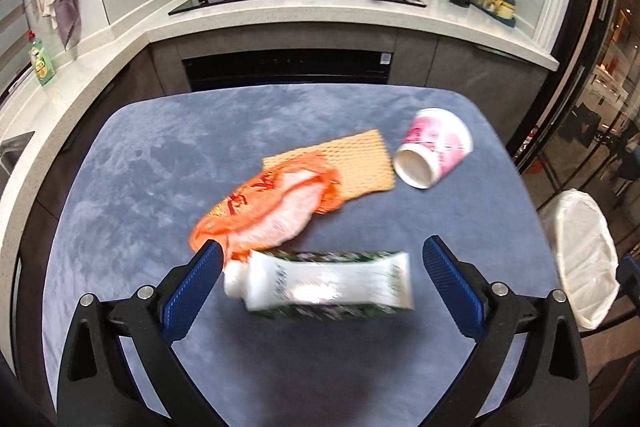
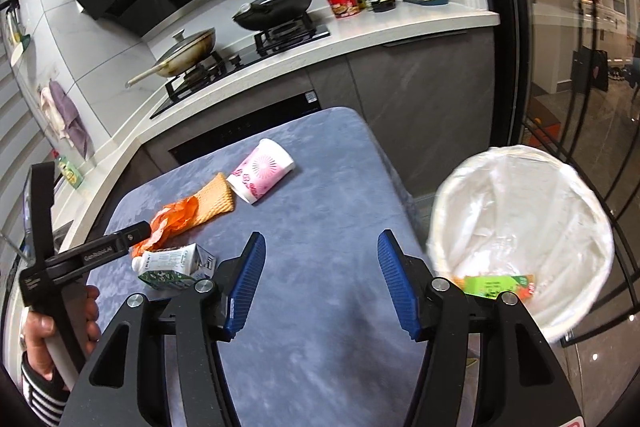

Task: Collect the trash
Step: 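Grasp the orange printed bag with left tool while right tool grasps the white milk carton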

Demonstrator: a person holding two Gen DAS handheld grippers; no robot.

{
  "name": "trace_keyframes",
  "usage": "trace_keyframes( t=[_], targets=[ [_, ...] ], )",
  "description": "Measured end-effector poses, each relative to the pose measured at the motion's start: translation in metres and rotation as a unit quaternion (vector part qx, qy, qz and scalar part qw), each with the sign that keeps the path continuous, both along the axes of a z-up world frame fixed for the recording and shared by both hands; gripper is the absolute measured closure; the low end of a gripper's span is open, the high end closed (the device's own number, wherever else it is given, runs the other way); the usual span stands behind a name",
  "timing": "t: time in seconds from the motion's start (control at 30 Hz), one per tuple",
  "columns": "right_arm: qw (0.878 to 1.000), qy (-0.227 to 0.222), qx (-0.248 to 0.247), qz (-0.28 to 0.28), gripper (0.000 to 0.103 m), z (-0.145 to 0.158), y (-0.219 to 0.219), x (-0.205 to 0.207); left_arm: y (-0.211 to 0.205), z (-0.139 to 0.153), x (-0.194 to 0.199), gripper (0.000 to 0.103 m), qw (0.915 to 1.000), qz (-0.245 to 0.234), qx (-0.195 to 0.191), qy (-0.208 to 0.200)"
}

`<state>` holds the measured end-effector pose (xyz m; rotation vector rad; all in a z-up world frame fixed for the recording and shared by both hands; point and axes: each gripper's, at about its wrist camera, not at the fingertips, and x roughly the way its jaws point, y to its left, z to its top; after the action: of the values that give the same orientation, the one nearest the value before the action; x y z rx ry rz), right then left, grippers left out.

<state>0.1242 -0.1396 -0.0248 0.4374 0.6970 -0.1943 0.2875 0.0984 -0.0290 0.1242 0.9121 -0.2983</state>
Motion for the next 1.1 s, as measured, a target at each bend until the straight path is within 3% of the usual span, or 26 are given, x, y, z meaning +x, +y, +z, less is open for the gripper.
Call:
trace_keyframes(
  t=[0.4, 0.6, 0.8, 0.87, 0.97, 1.1],
  targets=[
    [0.999, 0.018, 0.009, 0.046, 0.037, -0.027, 0.044, 0.097, 0.017, -0.049, 0.055, 0.008, 0.9993, 0.002, 0.007, 0.037],
    [0.997, 0.029, 0.018, 0.069, 0.037, -0.04, 0.063, 0.133, 0.027, -0.059, 0.067, 0.011, 0.9986, 0.005, -0.017, 0.05],
    [0.994, 0.037, 0.02, 0.101, 0.037, -0.047, 0.085, 0.139, 0.034, -0.057, 0.068, 0.044, 0.9974, -0.001, -0.042, 0.059],
    [0.993, 0.039, 0.02, 0.109, 0.037, -0.049, 0.09, 0.138, 0.035, -0.056, 0.065, 0.063, 0.9973, -0.001, -0.044, 0.058],
    [0.992, 0.04, 0.021, 0.118, 0.037, -0.049, 0.095, 0.138, 0.035, -0.054, 0.061, 0.081, 0.997, -0.009, -0.048, 0.06],
    [0.99, 0.039, 0.021, 0.131, 0.037, -0.046, 0.102, 0.137, 0.04, -0.046, 0.052, 0.088, 0.997, -0.007, -0.057, 0.052]
  ],
)
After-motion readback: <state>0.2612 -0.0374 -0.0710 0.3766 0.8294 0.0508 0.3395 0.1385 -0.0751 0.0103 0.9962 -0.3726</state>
